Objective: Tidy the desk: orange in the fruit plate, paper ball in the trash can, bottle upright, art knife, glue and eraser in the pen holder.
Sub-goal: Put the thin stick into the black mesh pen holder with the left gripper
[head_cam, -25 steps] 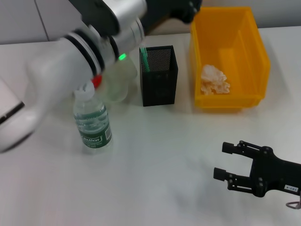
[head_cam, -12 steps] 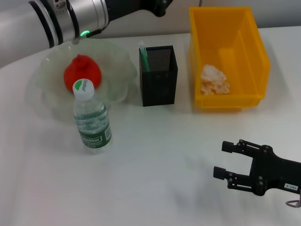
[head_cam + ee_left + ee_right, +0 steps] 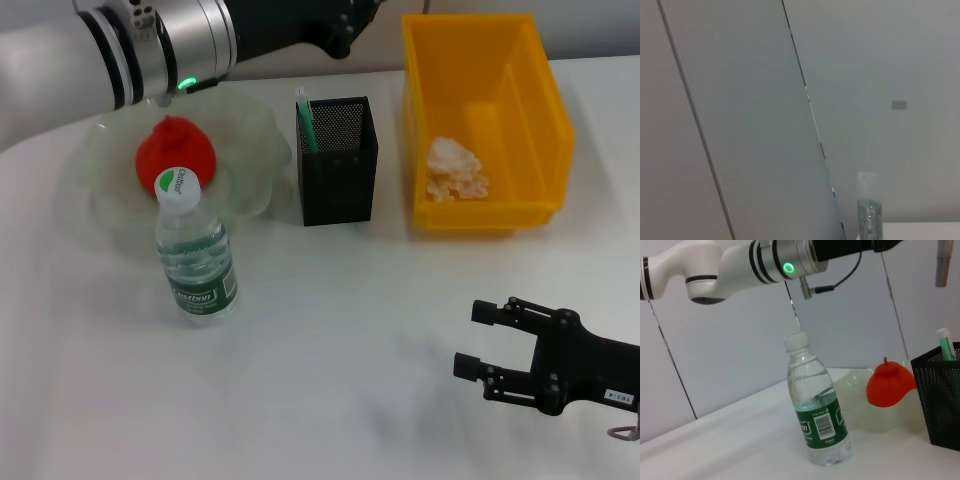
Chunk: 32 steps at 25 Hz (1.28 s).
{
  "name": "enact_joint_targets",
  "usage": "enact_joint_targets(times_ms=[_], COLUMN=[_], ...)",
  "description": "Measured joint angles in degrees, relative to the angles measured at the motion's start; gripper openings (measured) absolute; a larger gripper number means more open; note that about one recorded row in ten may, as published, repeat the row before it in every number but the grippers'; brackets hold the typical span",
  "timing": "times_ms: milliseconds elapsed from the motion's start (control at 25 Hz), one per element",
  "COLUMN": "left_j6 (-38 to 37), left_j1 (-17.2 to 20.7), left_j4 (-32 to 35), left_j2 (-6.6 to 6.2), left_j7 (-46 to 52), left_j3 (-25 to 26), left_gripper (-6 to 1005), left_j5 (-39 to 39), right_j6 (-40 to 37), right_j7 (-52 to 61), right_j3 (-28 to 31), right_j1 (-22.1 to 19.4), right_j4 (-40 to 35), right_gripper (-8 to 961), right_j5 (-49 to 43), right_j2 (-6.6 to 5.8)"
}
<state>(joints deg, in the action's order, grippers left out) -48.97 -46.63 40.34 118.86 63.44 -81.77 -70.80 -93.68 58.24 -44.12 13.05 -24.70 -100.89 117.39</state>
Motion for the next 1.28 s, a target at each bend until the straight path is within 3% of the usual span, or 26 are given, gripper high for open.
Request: enact_joint_targets(times_ms=[360, 1280], left_j6=[0.4, 3.4], left_j1=[-0.6, -0.7], left_j4=[-3.2, -3.9], left_j2=[0.34, 0.31], left_j7=[-0.2, 0.3], left_j3=[-1.2, -5.3], left_gripper=[181, 226], left_j5=[0.2, 0.0], right_j6=[0.0, 0.1], right_j7=[0.0, 0.8], right_j3=[0.0, -0.5], right_j1=[0.3, 0.4], right_j4=[0.3, 0.3], right_gripper=[783, 783], right_j5=[0.0, 0.1], right_j2=[0.03, 0.12])
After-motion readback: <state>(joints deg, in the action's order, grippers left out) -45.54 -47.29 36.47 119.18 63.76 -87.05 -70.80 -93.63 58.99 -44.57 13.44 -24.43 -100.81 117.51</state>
